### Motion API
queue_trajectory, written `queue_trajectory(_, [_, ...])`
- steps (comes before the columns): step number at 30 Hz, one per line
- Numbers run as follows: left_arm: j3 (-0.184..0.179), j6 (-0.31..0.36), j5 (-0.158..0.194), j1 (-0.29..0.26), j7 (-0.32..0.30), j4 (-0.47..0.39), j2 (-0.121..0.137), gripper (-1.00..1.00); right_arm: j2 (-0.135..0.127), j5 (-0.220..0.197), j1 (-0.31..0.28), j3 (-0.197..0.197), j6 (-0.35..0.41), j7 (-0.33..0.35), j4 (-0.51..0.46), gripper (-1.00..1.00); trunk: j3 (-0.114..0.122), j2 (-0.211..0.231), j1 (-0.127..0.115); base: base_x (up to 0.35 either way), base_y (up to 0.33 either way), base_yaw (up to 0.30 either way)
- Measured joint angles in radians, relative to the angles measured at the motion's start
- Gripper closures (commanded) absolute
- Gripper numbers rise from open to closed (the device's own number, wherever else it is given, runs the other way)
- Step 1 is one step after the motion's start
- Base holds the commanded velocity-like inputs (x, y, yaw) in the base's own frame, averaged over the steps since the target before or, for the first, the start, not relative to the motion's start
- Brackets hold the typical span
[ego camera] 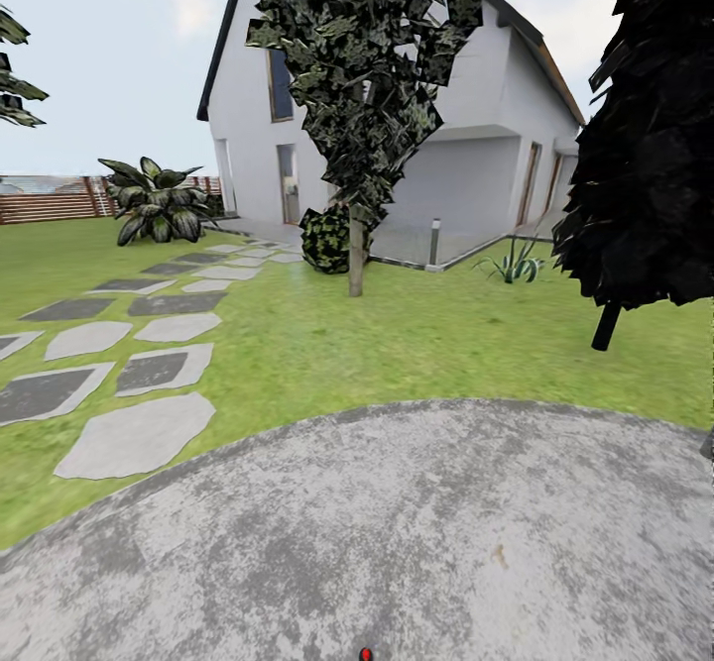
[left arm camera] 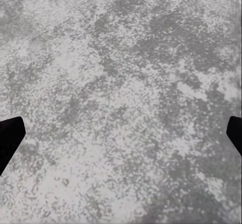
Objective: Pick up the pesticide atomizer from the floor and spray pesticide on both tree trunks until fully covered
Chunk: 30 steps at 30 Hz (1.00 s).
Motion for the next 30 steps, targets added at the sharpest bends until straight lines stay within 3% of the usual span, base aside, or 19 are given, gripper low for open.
queue_trajectory(12, [0.0, 0.0, 0.0, 0.0, 0.0, 0.0, 0.001, -1.0, 0.0, 0.0, 0.0, 0.0, 0.0, 0.0, 0.0, -1.0, 0.0, 0.0, 0.0, -0.008, -0.287, 0.0])
queue_trajectory(21, [0.0, 0.0, 0.0, 0.0, 0.0, 0.0, 0.001, -1.0, 0.0, 0.0, 0.0, 0.001, 0.0, -0.001, 0.0, -1.0, 0.0, 0.0, 0.0, -0.136, -0.26, 0.0])
queue_trajectory(30, [0.008, 0.001, -0.002, -0.022, 0.0, -0.018, -0.003, -1.0, 0.0, 0.0, 0.0, -0.002, 0.0, -0.001, -0.002, -1.0, 0.0, 0.0, 0.0, -0.014, -0.016, 0.0])
